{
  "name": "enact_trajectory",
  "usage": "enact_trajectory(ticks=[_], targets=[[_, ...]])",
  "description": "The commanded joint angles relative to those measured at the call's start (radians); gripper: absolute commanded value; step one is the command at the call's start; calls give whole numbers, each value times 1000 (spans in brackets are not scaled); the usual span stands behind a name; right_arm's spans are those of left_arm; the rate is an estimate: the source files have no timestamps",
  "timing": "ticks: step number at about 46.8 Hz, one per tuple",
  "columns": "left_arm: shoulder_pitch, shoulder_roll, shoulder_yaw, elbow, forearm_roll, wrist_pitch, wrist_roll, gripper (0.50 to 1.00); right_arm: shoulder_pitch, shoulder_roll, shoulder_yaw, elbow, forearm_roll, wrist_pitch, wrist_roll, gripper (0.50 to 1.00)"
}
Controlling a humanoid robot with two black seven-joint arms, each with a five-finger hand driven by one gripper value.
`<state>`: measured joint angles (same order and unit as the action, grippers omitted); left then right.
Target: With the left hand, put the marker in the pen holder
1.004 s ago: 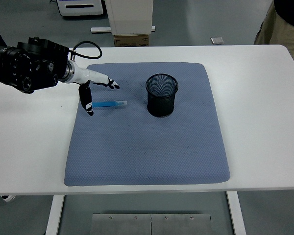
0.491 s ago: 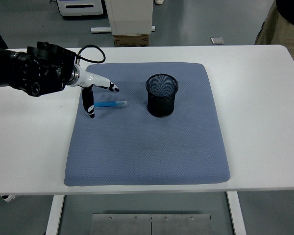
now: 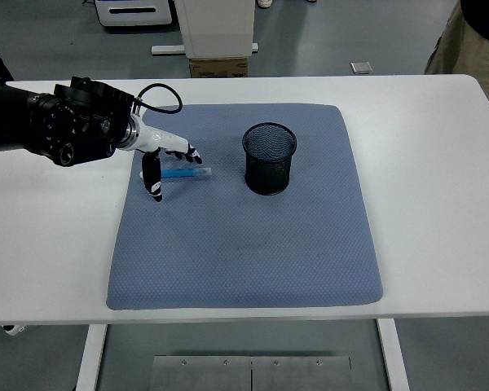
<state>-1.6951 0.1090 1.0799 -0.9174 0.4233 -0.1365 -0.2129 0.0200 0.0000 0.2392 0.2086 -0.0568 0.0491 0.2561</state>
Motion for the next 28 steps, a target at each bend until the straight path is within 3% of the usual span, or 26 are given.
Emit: enact_trajectory(ticks=[1, 5, 20, 28], targets=[[0, -3, 0, 0, 0, 0, 0, 859, 0, 0, 0, 0, 0, 0, 0, 1000], [0, -5, -3, 0, 5, 0, 1, 830, 0, 0, 0, 0, 0, 0, 0, 1000], [0, -20, -14, 0, 6, 0, 18, 812, 0, 0, 0, 0, 0, 0, 0, 1000], [0, -29, -21, 0, 6, 2, 23, 766, 0, 0, 0, 0, 0, 0, 0, 1000]])
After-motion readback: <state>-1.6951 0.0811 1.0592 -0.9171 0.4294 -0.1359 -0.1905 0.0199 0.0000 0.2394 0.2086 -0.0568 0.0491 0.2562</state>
